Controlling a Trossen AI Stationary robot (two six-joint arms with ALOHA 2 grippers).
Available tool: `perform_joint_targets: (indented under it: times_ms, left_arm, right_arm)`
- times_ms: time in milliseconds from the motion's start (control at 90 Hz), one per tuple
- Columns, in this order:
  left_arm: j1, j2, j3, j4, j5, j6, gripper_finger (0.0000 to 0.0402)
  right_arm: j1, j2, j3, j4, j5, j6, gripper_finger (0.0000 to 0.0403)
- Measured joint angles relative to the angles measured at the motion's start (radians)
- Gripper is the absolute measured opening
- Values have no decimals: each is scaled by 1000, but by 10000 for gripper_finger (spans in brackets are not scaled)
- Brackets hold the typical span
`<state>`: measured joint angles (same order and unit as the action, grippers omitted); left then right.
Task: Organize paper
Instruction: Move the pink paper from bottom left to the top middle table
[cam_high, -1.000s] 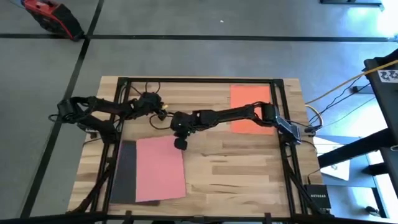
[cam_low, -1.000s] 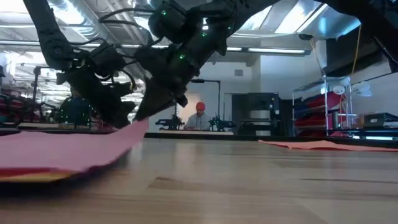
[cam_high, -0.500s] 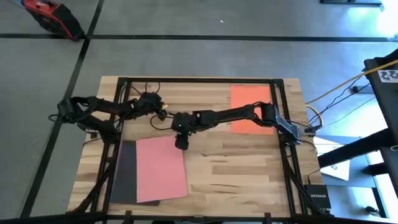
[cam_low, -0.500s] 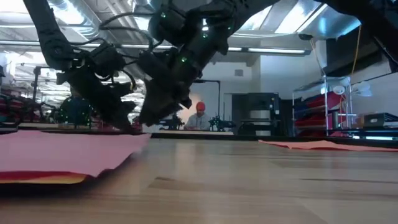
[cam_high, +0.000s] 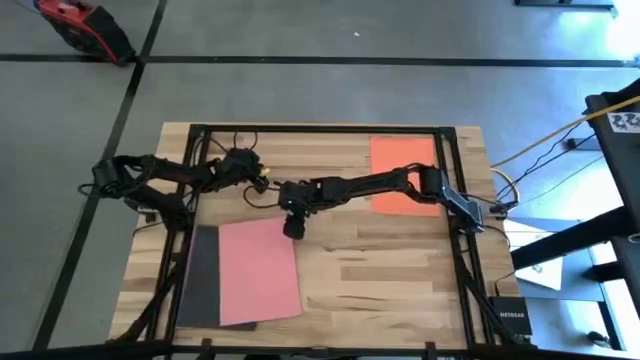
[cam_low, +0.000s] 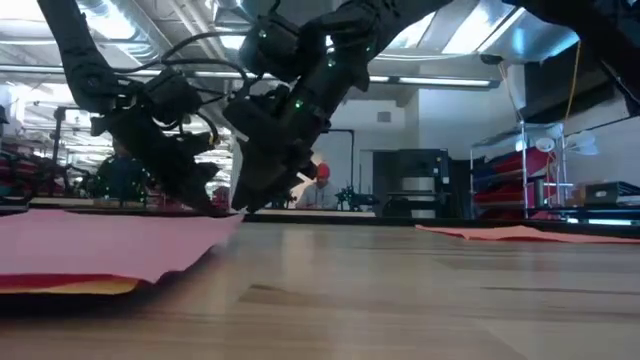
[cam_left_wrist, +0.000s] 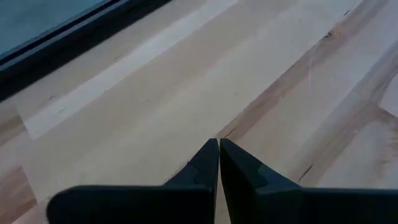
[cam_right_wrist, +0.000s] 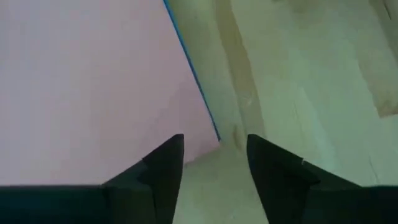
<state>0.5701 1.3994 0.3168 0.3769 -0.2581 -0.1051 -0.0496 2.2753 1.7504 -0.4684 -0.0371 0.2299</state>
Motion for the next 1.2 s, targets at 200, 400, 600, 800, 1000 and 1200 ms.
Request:
perform_joint_targets:
  times_ms: [200, 400, 600, 800, 1000, 1200]
  left_arm:
    - [0, 0, 0, 0, 0, 0, 0]
    - [0, 0, 0, 0, 0, 0, 0]
    - [0, 0, 0, 0, 0, 0, 0]
    - [0, 0, 0, 0, 0, 0, 0]
    - [0, 0, 0, 0, 0, 0, 0]
    - [0, 0, 0, 0, 0, 0, 0]
  right_arm:
    - [-16, 0, 0, -3, -34, 3, 70]
    - [-17, 0, 0, -4, -60, 5, 48]
    - [-17, 0, 0, -6, -73, 5, 108]
    - [-17, 1, -18, 13, -77, 5, 148]
    - [-18, 2, -70, 70, -97, 33, 131]
    - [-24, 2, -71, 80, -105, 38, 87]
